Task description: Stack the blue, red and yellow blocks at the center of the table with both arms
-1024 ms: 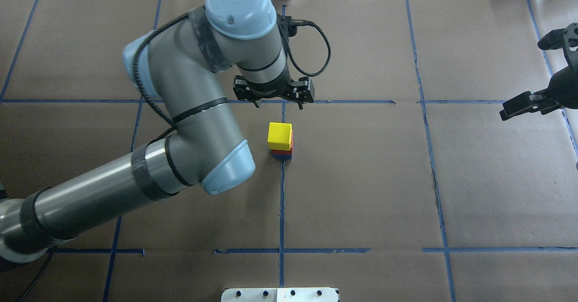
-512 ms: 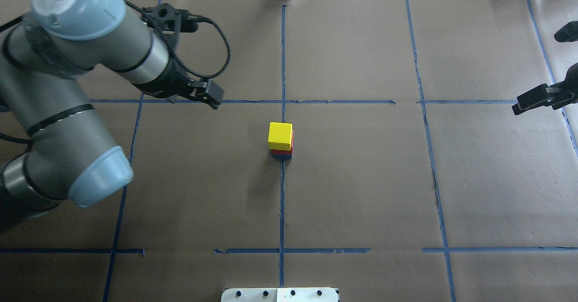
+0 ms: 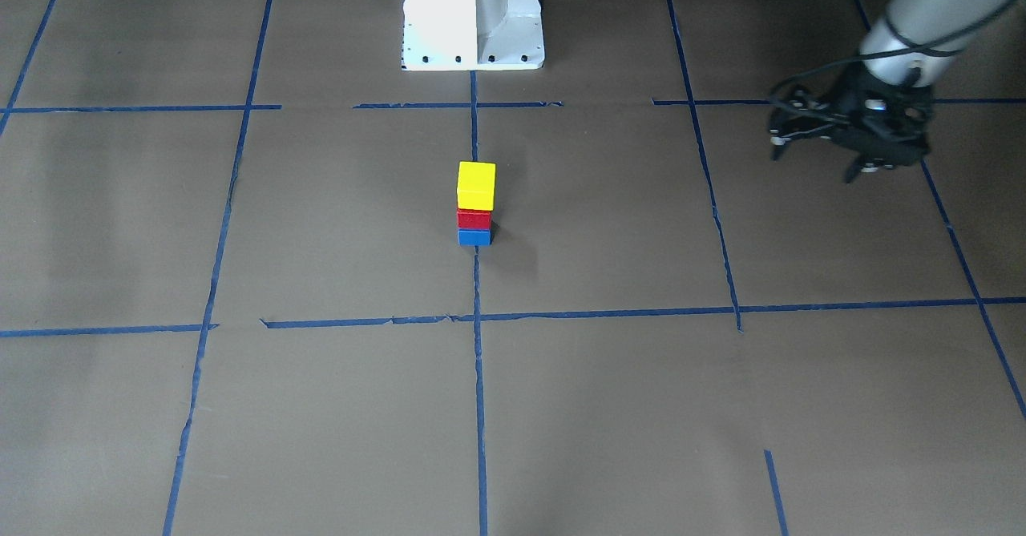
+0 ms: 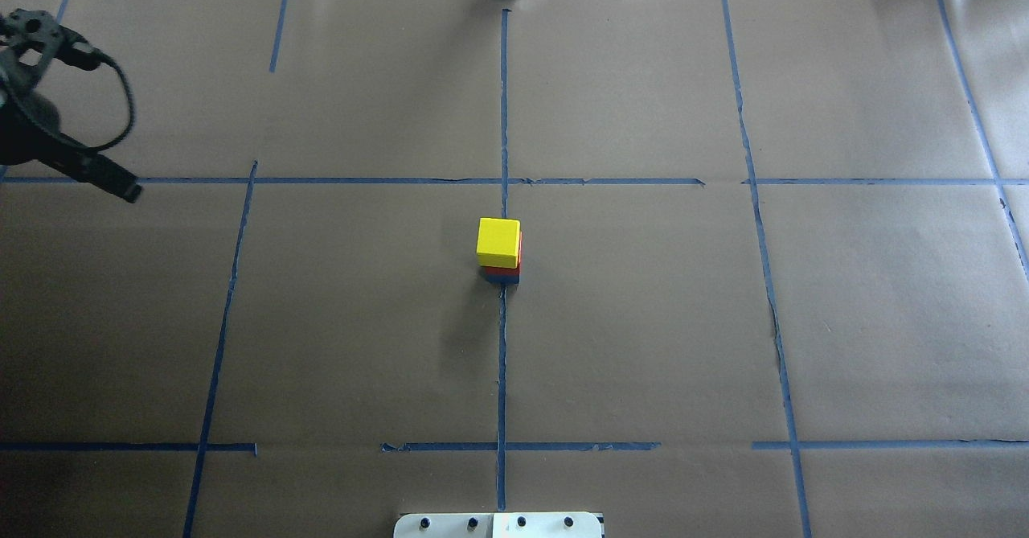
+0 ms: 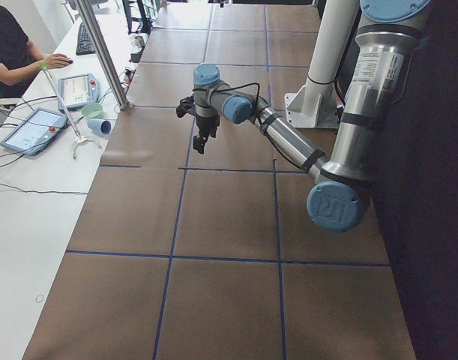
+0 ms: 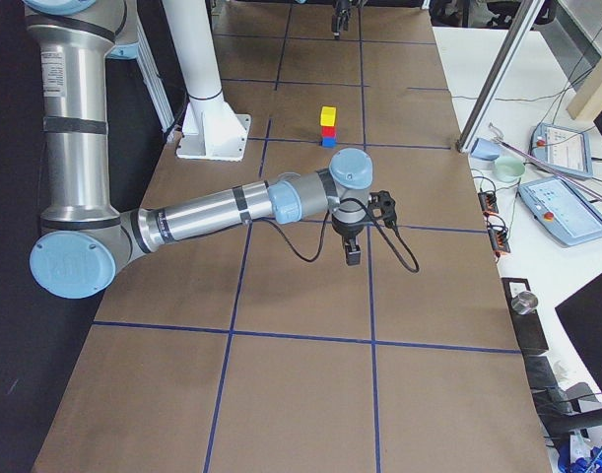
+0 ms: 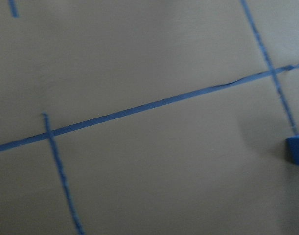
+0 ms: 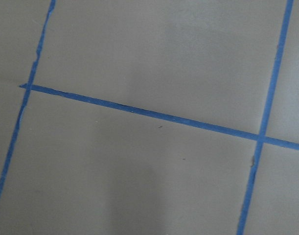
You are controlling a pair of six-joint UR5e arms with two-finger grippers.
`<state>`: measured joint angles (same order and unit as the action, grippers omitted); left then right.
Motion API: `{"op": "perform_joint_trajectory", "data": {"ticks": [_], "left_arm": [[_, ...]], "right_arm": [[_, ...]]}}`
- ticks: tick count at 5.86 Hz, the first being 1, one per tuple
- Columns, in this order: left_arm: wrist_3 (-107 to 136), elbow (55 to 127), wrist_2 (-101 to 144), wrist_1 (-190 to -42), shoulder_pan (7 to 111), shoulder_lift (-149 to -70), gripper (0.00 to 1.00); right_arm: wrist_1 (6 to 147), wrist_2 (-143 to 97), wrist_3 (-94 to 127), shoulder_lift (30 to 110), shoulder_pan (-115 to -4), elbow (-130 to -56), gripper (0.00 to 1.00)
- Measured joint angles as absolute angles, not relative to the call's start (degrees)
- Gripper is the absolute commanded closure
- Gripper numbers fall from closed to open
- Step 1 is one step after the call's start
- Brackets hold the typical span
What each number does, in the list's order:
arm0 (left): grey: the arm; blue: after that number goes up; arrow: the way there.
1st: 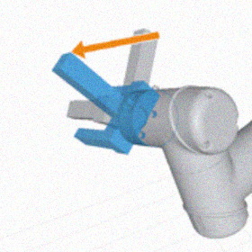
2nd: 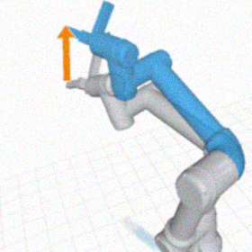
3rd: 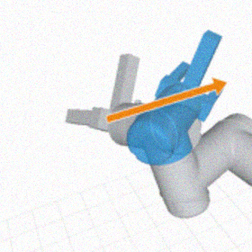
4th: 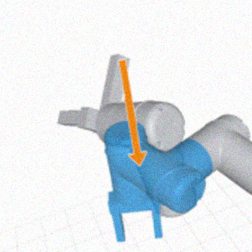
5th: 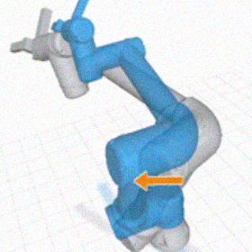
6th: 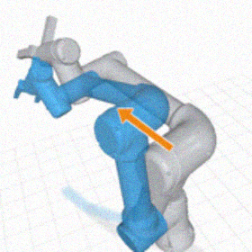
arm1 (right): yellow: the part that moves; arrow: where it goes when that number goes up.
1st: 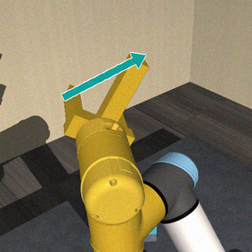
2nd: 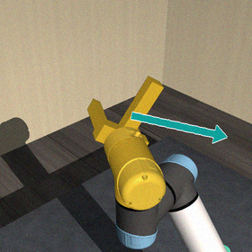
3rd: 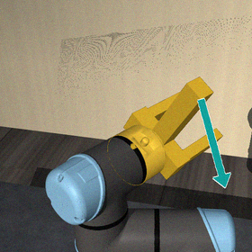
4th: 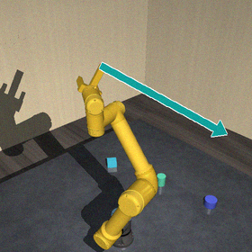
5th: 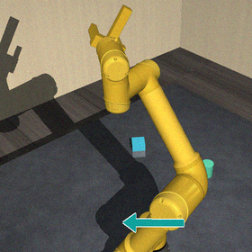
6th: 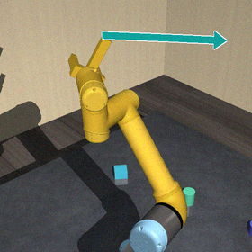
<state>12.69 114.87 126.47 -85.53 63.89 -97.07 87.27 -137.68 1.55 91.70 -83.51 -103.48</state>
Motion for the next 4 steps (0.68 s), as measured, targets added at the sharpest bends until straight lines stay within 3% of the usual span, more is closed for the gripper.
{"op": "perform_joint_trajectory", "data": {"ticks": [2, 4], "left_arm": [[-2.9, 104.8, 134.1, -85.1, 79.3, -91.4, 0.0], [-9.1, 98.8, 135.9, -84.6, 86.1, -89.9, 0.0]], "right_arm": [[87.8, -137.8, -7.0, 93.0, -87.9, -99.3, 0.0], [88.4, -136.1, -8.0, 93.4, -88.1, -98.9, 0.0]]}}
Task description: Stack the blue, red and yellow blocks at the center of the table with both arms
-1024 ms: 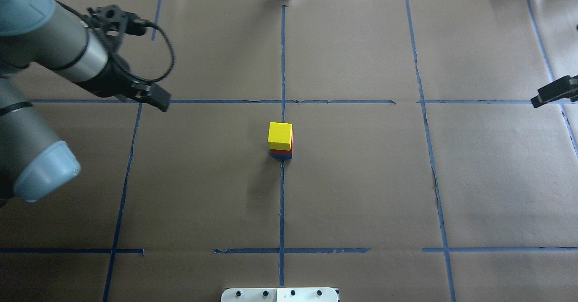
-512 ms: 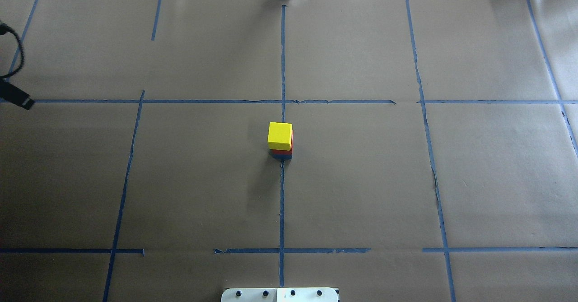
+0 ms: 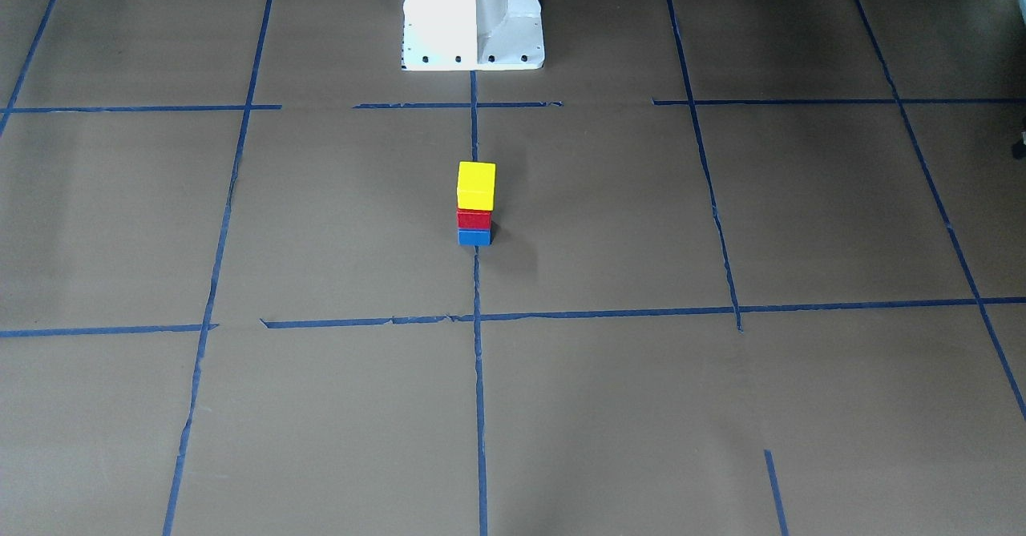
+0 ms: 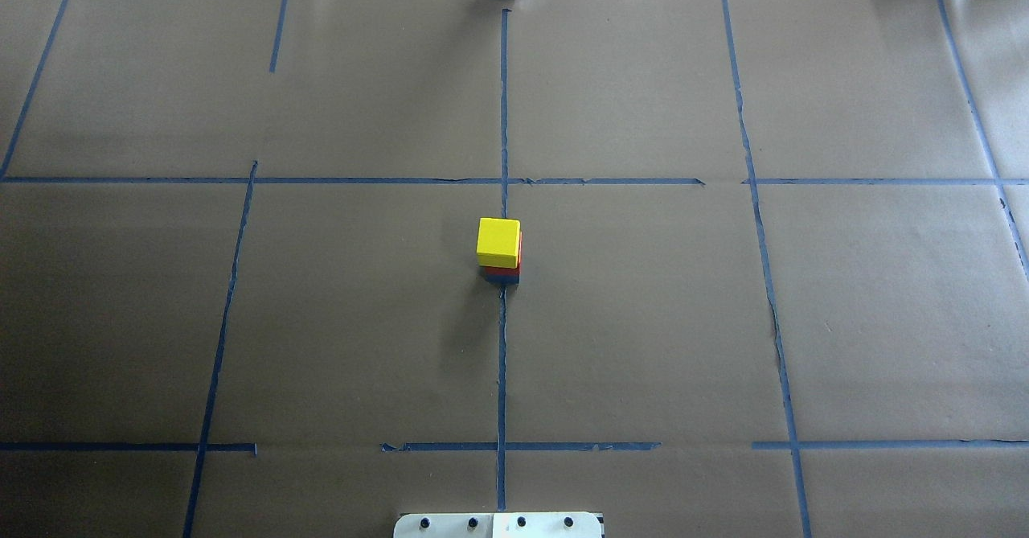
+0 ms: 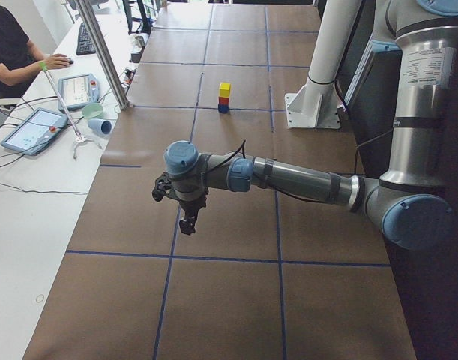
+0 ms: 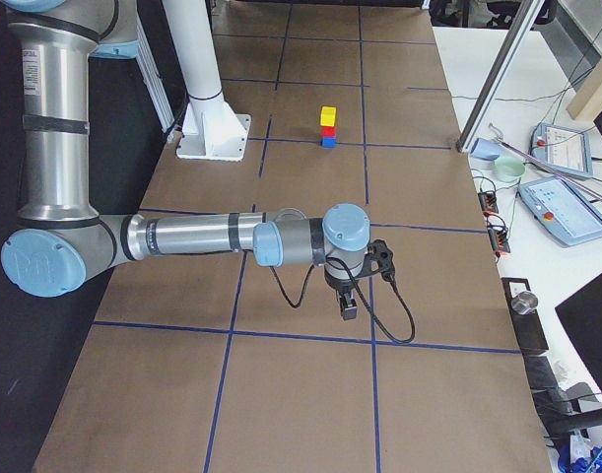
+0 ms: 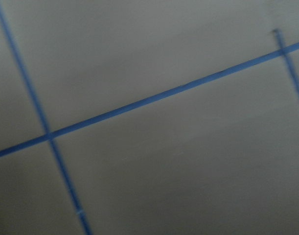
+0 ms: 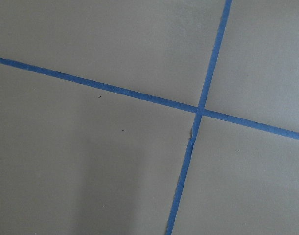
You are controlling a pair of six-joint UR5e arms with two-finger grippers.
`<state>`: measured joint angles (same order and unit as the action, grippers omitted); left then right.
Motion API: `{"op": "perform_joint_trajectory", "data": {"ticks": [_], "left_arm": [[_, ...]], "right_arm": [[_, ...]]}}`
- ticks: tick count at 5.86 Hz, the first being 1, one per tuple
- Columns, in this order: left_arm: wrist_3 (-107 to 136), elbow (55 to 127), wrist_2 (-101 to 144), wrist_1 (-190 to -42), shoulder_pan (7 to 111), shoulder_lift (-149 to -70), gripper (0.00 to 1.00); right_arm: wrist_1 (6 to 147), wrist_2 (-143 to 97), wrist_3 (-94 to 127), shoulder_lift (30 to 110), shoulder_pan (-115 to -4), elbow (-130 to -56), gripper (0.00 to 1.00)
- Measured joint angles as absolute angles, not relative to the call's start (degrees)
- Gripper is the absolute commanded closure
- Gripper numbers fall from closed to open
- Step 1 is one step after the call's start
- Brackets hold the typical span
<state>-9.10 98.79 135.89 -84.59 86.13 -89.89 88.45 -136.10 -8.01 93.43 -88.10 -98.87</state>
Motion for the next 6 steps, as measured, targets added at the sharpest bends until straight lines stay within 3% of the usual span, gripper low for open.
{"op": "perform_joint_trajectory", "data": {"ticks": [6], "left_arm": [[-13.3, 97.5, 136.4, -84.3, 87.7, -84.4, 0.0]], "right_arm": [[88.0, -135.6, -8.1, 94.5, -88.0, -98.8, 0.0]]}}
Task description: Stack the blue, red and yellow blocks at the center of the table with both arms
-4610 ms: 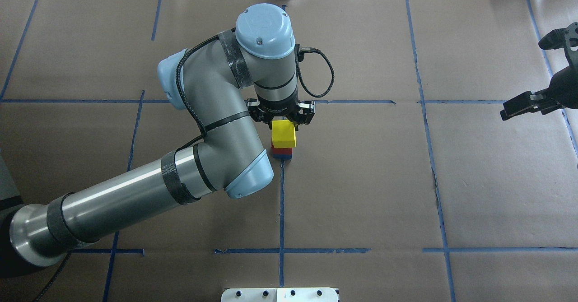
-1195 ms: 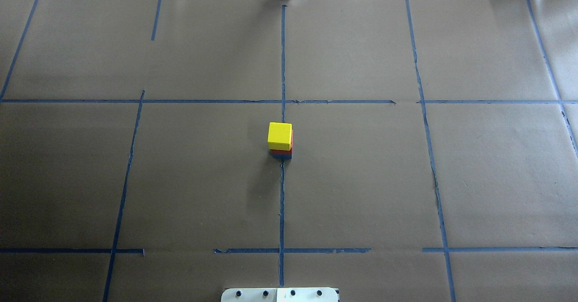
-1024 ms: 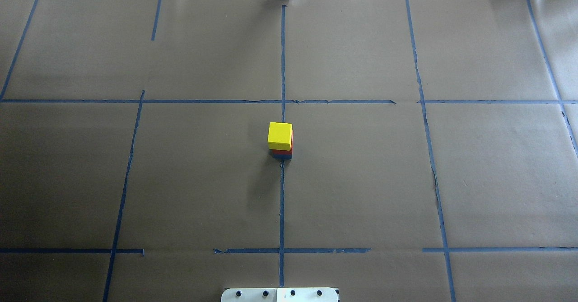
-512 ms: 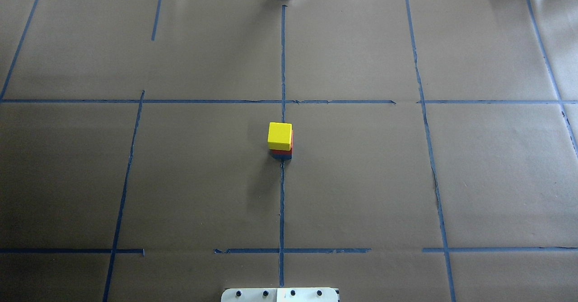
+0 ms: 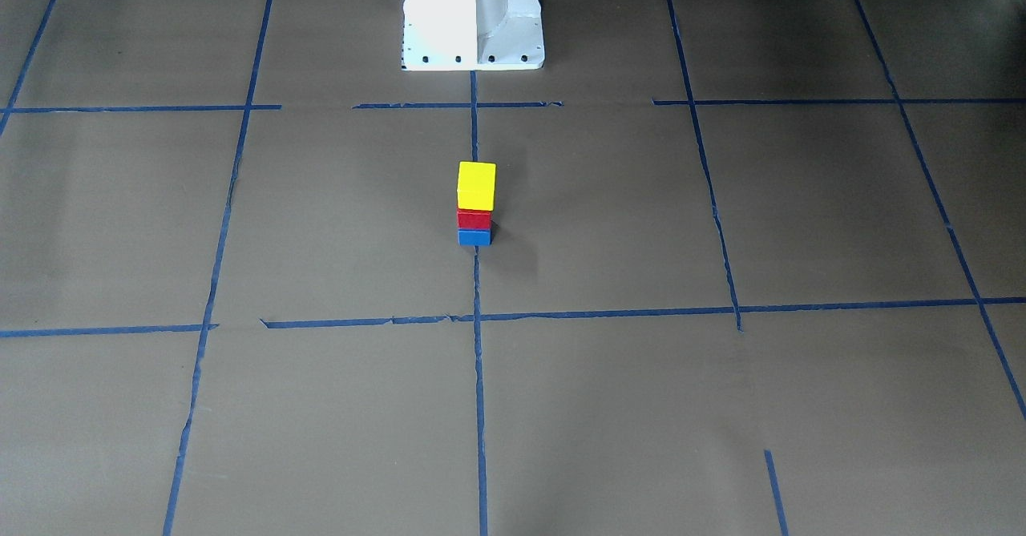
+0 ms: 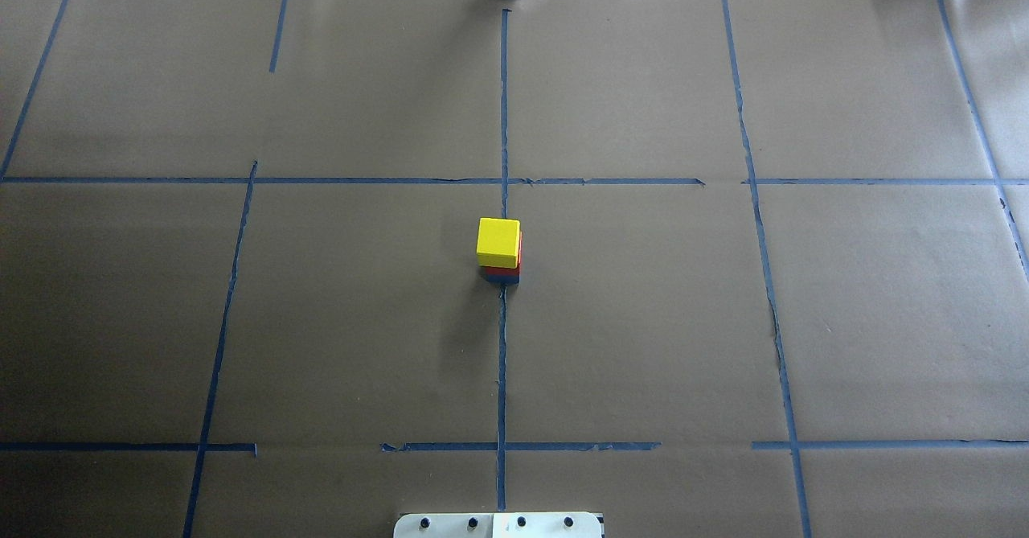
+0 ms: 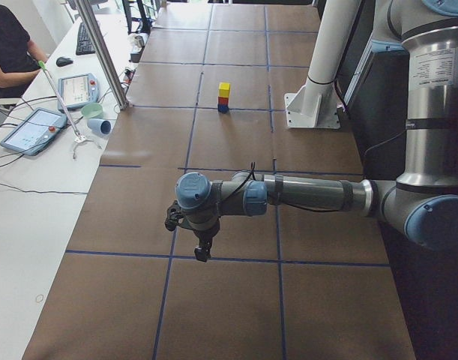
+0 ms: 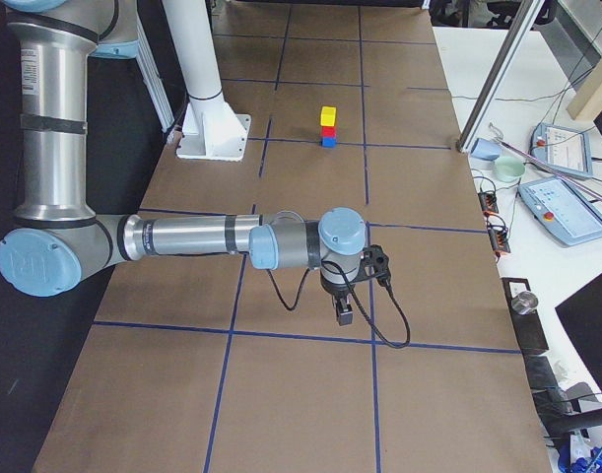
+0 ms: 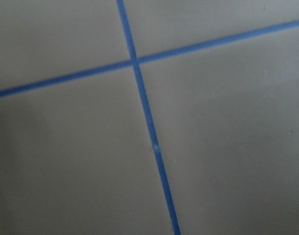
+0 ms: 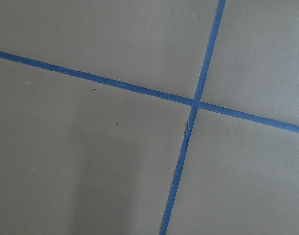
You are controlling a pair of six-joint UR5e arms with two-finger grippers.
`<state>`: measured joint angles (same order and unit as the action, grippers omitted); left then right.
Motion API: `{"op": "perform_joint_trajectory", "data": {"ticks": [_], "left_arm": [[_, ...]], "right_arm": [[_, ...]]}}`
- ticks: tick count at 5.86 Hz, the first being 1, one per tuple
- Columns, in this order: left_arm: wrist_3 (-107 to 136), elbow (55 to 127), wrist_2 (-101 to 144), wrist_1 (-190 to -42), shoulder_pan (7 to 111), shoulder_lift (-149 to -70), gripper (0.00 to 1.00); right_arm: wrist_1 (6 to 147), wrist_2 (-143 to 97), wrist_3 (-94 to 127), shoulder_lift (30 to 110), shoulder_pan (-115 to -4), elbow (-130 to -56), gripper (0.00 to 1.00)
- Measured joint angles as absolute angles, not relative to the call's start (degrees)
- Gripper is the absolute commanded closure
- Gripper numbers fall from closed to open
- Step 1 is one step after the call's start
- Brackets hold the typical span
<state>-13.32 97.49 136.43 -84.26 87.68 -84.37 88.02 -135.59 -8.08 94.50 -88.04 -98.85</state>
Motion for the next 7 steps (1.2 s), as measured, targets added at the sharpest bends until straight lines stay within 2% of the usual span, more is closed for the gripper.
{"op": "perform_joint_trajectory", "data": {"ticks": [7], "left_arm": [[-9.3, 99.6, 137.6, -85.0, 87.6, -82.3, 0.0]], "right_arm": [[88.3, -136.9, -8.2, 97.2, -88.0, -101.5, 0.0]]}}
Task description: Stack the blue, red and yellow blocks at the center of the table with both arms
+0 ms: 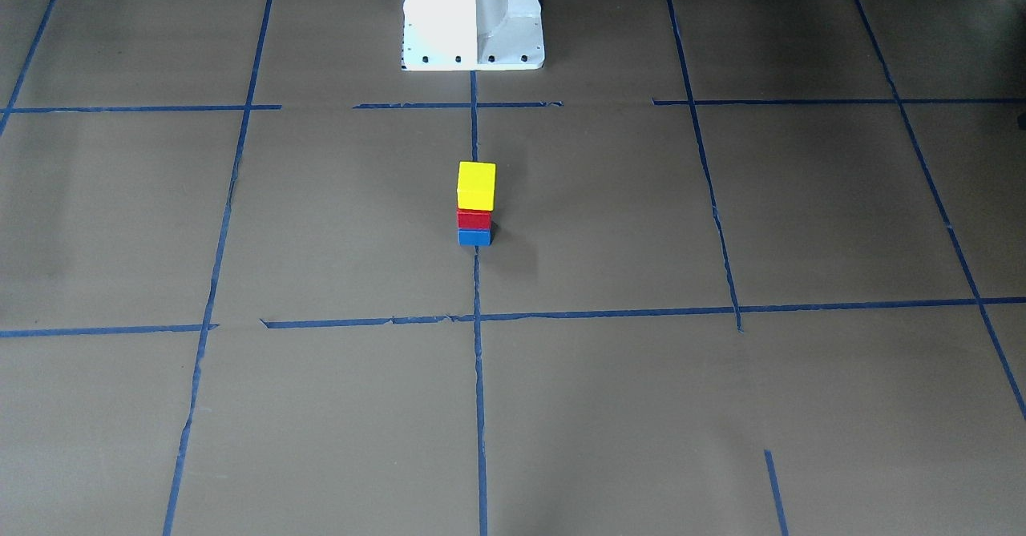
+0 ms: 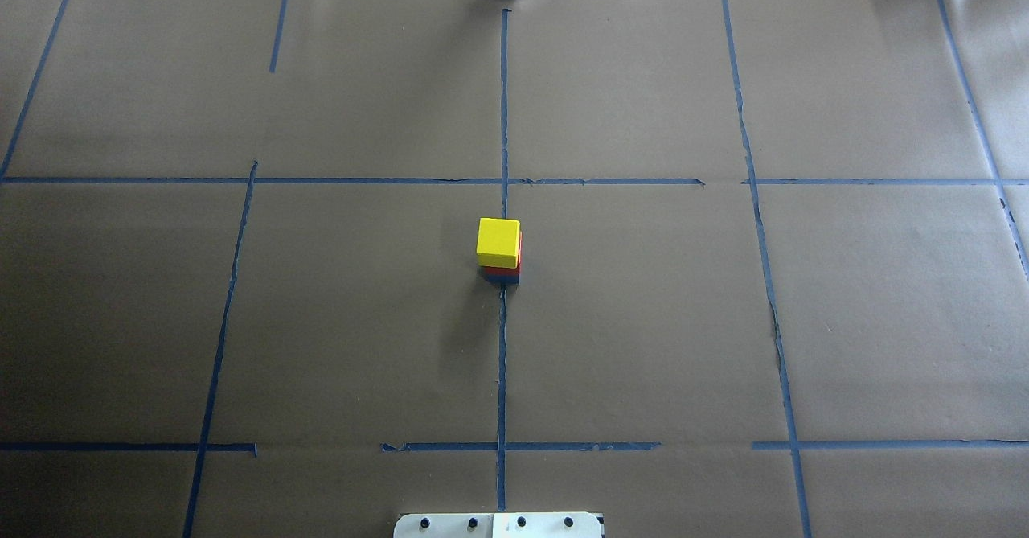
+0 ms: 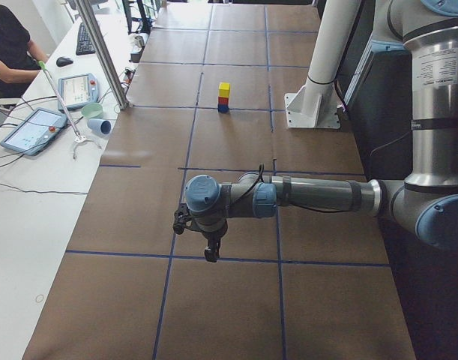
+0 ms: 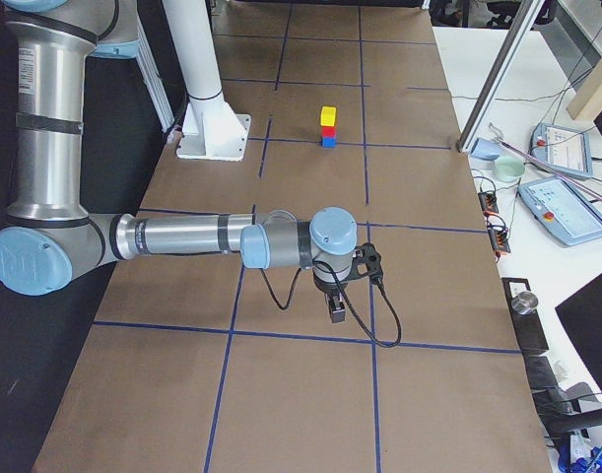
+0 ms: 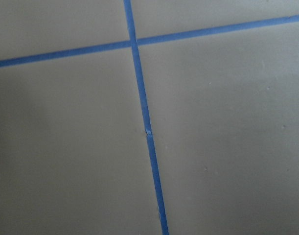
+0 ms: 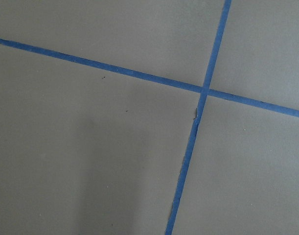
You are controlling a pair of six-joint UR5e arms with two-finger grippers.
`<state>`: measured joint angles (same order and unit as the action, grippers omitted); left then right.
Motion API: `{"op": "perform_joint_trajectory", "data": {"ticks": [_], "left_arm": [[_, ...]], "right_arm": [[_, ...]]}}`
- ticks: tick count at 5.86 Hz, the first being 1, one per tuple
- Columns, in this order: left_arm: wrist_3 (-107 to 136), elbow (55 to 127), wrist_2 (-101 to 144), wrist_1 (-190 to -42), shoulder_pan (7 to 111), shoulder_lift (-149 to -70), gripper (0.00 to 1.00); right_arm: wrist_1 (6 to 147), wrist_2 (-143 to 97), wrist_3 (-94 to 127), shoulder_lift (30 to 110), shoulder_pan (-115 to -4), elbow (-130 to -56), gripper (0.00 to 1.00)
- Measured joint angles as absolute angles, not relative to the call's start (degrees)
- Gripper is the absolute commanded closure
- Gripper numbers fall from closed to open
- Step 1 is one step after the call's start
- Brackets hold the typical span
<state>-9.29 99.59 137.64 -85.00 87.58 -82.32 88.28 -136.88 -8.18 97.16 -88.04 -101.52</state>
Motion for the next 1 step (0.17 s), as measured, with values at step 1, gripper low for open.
{"op": "perform_joint_trajectory", "data": {"ticks": [1], "left_arm": [[-9.3, 100.6, 137.5, -84.8, 87.7, -82.0, 0.0]], "right_arm": [[89.4, -136.8, -8.2, 97.2, -87.7, -101.9, 0.0]]}}
